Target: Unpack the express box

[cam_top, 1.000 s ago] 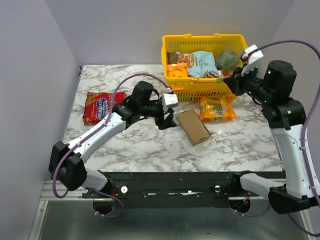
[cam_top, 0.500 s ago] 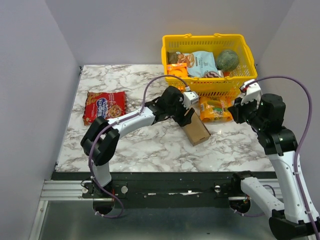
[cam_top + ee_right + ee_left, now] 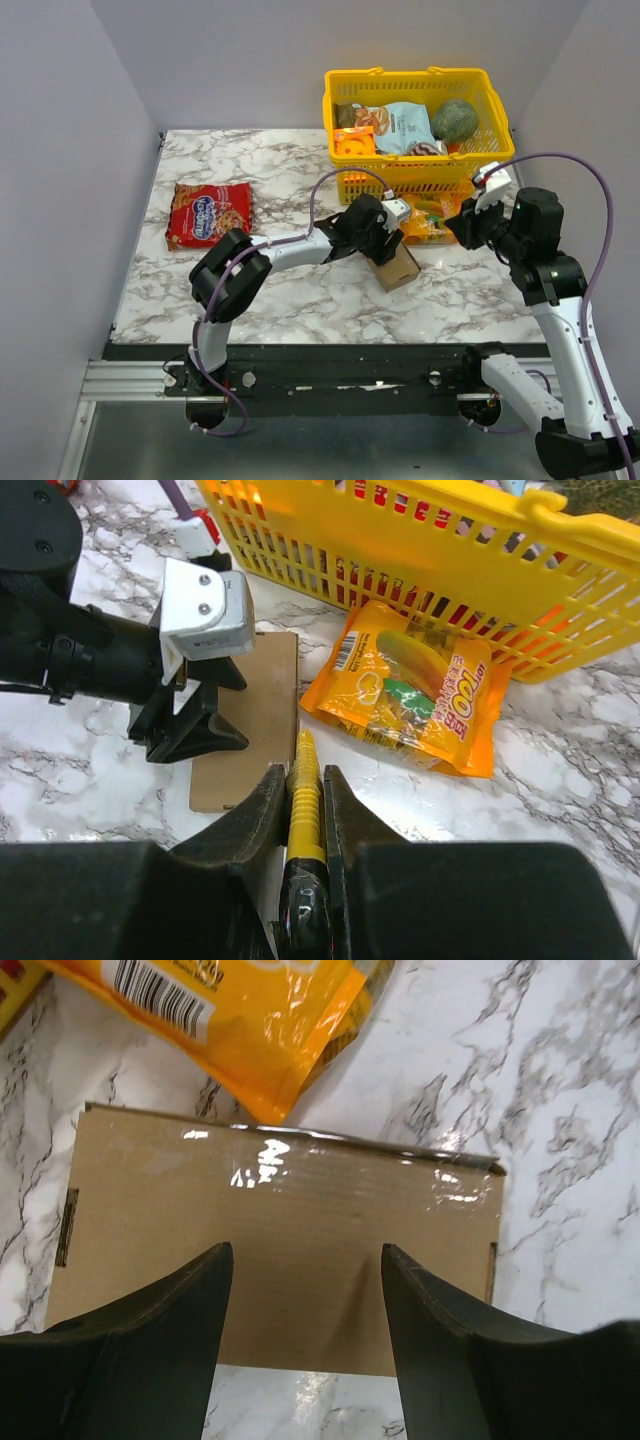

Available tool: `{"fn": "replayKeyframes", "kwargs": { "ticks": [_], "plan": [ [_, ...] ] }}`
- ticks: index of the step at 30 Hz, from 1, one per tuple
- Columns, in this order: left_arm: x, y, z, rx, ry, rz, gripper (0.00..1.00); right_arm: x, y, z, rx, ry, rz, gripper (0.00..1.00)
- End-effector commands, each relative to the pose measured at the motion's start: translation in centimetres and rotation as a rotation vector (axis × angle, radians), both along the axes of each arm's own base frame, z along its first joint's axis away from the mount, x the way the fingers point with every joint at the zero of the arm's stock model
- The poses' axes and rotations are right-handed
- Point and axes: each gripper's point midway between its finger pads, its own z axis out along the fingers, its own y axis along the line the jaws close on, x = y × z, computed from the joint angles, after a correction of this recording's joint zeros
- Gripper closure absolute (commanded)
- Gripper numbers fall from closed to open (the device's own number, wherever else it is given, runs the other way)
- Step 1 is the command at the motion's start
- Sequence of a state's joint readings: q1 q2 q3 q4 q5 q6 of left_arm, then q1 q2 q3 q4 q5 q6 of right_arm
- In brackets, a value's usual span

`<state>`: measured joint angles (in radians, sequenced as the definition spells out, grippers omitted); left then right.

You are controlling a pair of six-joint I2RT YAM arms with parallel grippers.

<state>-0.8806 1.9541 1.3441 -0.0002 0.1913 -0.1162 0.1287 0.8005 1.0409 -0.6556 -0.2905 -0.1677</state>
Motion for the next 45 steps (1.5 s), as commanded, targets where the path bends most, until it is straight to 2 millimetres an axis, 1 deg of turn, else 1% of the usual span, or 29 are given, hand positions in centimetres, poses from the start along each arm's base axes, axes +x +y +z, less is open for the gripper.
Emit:
{"fn": "replayKeyframes", "kwargs": {
  "ticks": [1,3,7,10,12,13,14,16,19,21,22,23,25,26,27,28,29,30,31,32,33,34,36,38,40,41,43,44,45],
  "plan": [
    [0.5,2.6,-2.5,0.104,-0.054,0.03,0.31,1.0,0.5,1.5,0.026,-0.023,0.016,1.0],
    [0.2,3.9,-2.9,0.152,-0.06,0.038,0.31,1.3,0.5,2.1,0.027,-0.036,0.014,1.0],
    [-1.1,7.6,-5.4,0.276,-0.036,0.073,0.31,1.6,1.0,1.4,0.035,-0.019,0.041,1.0],
    [-2.3,10.0,-6.1,0.354,-0.038,0.062,0.31,1.3,1.8,1.2,0.054,-0.013,0.084,1.0],
    [-3.0,11.1,-5.1,0.356,-0.045,0.06,0.31,1.1,2.4,1.1,0.073,-0.014,0.12,0.99],
    [-3.9,12.1,-5.7,0.37,-0.031,0.048,0.31,1.0,2.6,1.1,0.083,-0.011,0.129,1.0],
    [-4.3,12.3,-4.5,0.347,-0.048,0.035,0.32,0.8,3.1,1.1,0.092,-0.015,0.155,0.99],
    [-5.7,12.8,-4.4,0.32,-0.032,-0.011,0.32,0.7,3.4,0.8,0.104,-0.013,0.172,1.0],
    [-6.3,12.0,-0.7,0.206,-0.096,-0.073,0.32,0.9,4.0,0.8,0.122,-0.011,0.201,1.0],
    [-5.1,11.3,5.4,0.06,-0.251,-0.083,0.3,0.6,5.0,1.1,0.123,-0.013,0.273,1.0],
    [-4.9,11.3,7.3,0.026,-0.311,-0.084,0.28,1.0,5.2,0.8,0.111,-0.002,0.281,0.99],
    [-4.5,11.9,10.1,-0.011,-0.381,-0.063,0.25,1.2,5.9,1.1,0.088,-0.02,0.31,1.0],
    [-3.4,12.7,12.4,-0.019,-0.41,-0.027,0.22,2.3,6.0,0.8,0.023,-0.036,0.289,0.99],
    [-2.7,13.5,12.4,-0.012,-0.375,0.003,0.22,2.6,6.7,1.0,-0.025,-0.068,0.32,1.0],
    [-1.4,16.2,11.1,0.029,-0.284,0.068,0.22,3.8,6.2,2.2,-0.065,-0.107,0.263,1.0],
    [-1.7,16.1,11.7,-0.035,-0.189,0.053,0.23,4.6,6.1,2.8,-0.083,-0.121,0.236,0.99],
    [-1.1,17.0,10.3,-0.023,-0.113,0.07,0.23,5.9,6.2,2.8,-0.093,-0.116,0.211,1.0],
    [-0.2,19.3,9.0,-0.002,-0.038,0.121,0.24,7.0,6.0,4.8,-0.099,-0.148,0.179,0.99],
    [0.2,19.7,8.7,-0.006,-0.006,0.13,0.24,7.7,6.1,5.5,-0.103,-0.155,0.166,0.99],
    [0.2,19.8,7.6,-0.022,0.056,0.107,0.24,8.9,6.8,4.7,-0.118,-0.112,0.168,1.0],
    [0.2,20.0,7.1,-0.033,0.096,0.104,0.24,9.6,6.9,5.6,-0.121,-0.12,0.156,1.0],
    [0.5,20.5,6.5,-0.046,0.13,0.115,0.24,10.1,7.3,7.8,-0.115,-0.161,0.154,1.0],
    [0.0,19.7,5.8,-0.092,0.2,0.079,0.24,11.1,8.2,8.4,-0.141,-0.178,0.159,1.0],
    [-0.2,19.3,4.6,-0.111,0.262,0.087,0.24,11.6,8.8,9.7,-0.112,-0.231,0.146,1.0],
    [0.0,19.0,3.9,-0.123,0.285,0.099,0.24,11.2,9.3,10.5,-0.075,-0.268,0.145,1.0],
    [0.2,19.0,3.0,-0.117,0.304,0.107,0.23,10.8,10.6,10.0,-0.082,-0.305,0.186,1.0],
    [0.6,18.8,2.5,-0.109,0.314,0.104,0.23,9.8,11.2,9.7,-0.114,-0.374,0.198,1.0],
    [0.6,18.8,1.8,-0.096,0.327,0.096,0.23,9.1,12.8,7.9,-0.182,-0.388,0.279,1.0],
    [0.6,18.9,1.4,-0.084,0.342,0.096,0.23,8.6,13.6,7.6,-0.198,-0.4,0.32,1.0]
  ]
}}
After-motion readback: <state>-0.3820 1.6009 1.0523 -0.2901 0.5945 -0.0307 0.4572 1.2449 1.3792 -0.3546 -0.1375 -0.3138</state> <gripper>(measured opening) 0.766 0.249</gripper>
